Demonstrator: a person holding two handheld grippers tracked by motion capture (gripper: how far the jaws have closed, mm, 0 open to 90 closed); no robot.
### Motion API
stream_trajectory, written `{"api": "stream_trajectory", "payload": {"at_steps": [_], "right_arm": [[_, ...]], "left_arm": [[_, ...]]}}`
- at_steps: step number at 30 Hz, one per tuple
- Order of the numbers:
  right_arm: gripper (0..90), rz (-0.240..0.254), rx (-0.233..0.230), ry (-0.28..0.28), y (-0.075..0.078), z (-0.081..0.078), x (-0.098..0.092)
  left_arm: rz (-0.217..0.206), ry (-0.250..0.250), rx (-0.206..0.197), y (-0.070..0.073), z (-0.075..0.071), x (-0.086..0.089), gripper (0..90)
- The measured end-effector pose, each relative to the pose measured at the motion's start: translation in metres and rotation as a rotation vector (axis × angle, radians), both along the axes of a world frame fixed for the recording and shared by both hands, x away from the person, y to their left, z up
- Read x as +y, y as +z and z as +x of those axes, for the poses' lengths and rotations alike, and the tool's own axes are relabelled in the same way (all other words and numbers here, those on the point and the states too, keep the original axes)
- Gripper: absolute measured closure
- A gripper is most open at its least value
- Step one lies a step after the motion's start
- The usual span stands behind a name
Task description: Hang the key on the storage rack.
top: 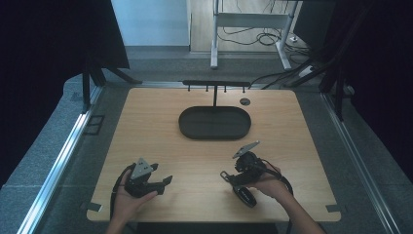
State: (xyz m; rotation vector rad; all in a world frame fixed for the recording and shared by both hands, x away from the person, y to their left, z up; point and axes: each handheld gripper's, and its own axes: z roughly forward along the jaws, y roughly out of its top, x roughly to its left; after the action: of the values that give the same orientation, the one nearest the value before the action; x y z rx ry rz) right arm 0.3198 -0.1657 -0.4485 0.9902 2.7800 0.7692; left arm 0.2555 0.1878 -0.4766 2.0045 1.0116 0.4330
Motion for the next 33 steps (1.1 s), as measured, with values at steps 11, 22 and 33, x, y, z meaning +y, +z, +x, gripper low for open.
{"api": "stream_trajectory", "payload": {"at_steps": [11, 22, 33], "right_arm": [[53.0, -0.087, 0.058, 0.013, -0.011, 0.003, 0.010], [54.3, -0.118, 0.070, 0.009, -0.014, 0.008, 0.013], [57.4, -0.151, 0.102, 0.027, -0.016, 0.011, 0.016]], "left_arm": [[-0.002, -0.002, 0.001, 0.000, 0.000, 0.000, 28.2], [-0.002, -0.002, 0.002, -0.001, 0.000, 0.000, 28.2], [0.001, -0.004, 0.006, -0.001, 0.000, -0.001, 28.2]]}}
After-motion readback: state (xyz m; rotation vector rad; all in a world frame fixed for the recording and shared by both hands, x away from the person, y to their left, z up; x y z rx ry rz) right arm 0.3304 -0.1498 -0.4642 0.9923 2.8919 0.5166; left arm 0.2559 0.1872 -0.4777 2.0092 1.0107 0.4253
